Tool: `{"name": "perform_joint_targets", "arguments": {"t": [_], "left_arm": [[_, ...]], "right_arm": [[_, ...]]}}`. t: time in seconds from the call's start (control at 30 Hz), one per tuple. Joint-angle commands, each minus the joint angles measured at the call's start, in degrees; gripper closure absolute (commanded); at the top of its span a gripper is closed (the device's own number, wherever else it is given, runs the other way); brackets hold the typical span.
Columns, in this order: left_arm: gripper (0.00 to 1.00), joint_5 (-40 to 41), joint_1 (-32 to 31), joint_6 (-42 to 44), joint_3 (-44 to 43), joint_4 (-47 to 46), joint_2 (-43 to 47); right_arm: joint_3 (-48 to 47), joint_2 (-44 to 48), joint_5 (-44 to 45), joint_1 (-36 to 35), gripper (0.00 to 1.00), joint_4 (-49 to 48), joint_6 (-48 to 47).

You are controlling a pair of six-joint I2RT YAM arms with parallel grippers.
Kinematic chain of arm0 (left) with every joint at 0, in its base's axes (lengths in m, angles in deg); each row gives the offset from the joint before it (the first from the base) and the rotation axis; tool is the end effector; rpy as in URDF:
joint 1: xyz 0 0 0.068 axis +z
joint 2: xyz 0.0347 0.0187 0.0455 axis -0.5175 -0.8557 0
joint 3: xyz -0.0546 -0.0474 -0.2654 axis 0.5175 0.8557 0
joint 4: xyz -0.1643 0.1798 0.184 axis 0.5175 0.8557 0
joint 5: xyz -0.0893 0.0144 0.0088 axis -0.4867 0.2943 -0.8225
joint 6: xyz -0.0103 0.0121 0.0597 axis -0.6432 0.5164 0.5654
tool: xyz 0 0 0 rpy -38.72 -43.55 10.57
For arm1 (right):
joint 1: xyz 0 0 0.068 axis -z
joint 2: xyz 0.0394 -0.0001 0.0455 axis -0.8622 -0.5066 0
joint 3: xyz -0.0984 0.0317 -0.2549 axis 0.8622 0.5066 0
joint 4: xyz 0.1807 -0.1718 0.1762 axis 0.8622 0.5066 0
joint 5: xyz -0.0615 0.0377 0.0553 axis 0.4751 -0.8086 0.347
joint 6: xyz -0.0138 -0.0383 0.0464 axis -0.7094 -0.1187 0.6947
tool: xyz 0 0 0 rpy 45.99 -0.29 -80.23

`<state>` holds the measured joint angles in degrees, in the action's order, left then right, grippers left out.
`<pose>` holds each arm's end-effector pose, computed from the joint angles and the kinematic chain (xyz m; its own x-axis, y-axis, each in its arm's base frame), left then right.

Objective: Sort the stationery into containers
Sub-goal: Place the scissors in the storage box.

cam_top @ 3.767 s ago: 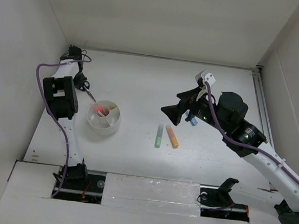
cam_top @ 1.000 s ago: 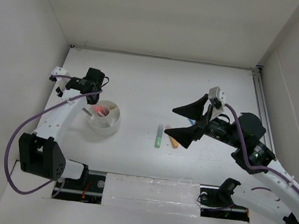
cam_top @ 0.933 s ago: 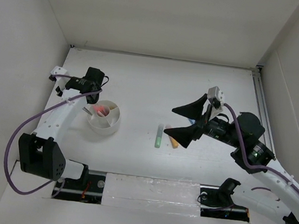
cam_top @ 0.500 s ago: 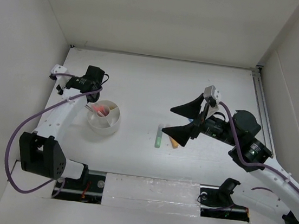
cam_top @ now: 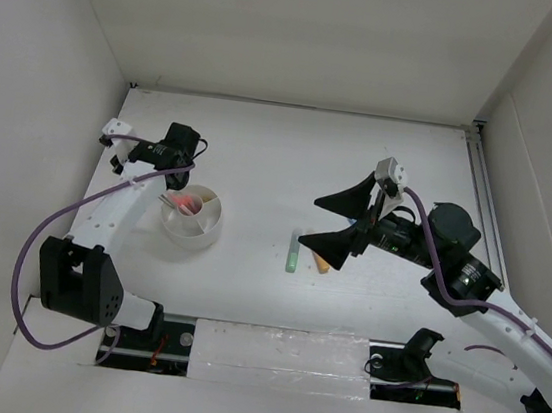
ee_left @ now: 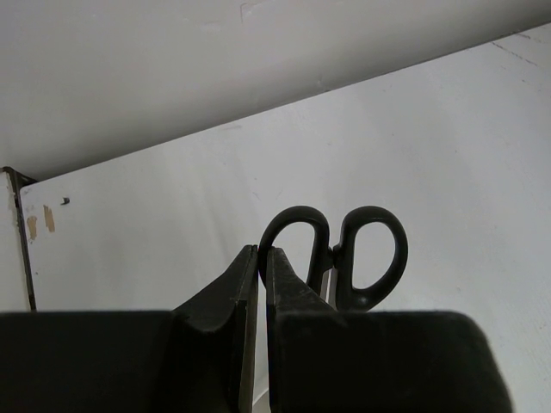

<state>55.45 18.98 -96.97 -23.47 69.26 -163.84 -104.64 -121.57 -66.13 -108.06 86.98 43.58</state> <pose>0.3082 -0.0245 0.2952 -0.0776 -0.4327 -0.8982 -0.9188 0.3807 -0.1040 0.1447 0.1920 0.4245 -0.1772 0.1599 -0.9711 -0.9379 0.2715 0.2158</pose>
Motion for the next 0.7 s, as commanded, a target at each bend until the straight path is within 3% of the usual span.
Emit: {"name": "perform_joint_targets", "arguments": {"t": [0.0,0.4,0.67], "left_arm": [[1.0,7.54,-0.03,-7.38,-1.3,1.4,0.14],[1.0,8.16,-2.84,-15.99,-2.08,10.44,-3.72],[1.0,7.63,-2.84,-17.31,-1.3,10.45,-2.4]], "right_arm": [[-0.07,0.87,0.46,-0.55,0.0,-0.93,-0.9],[-0.07,1.4,-0.07,-0.55,0.0,-0.93,-0.9],[0.46,1.4,-0.07,-0.55,0.0,-0.93,-0.9]]}}
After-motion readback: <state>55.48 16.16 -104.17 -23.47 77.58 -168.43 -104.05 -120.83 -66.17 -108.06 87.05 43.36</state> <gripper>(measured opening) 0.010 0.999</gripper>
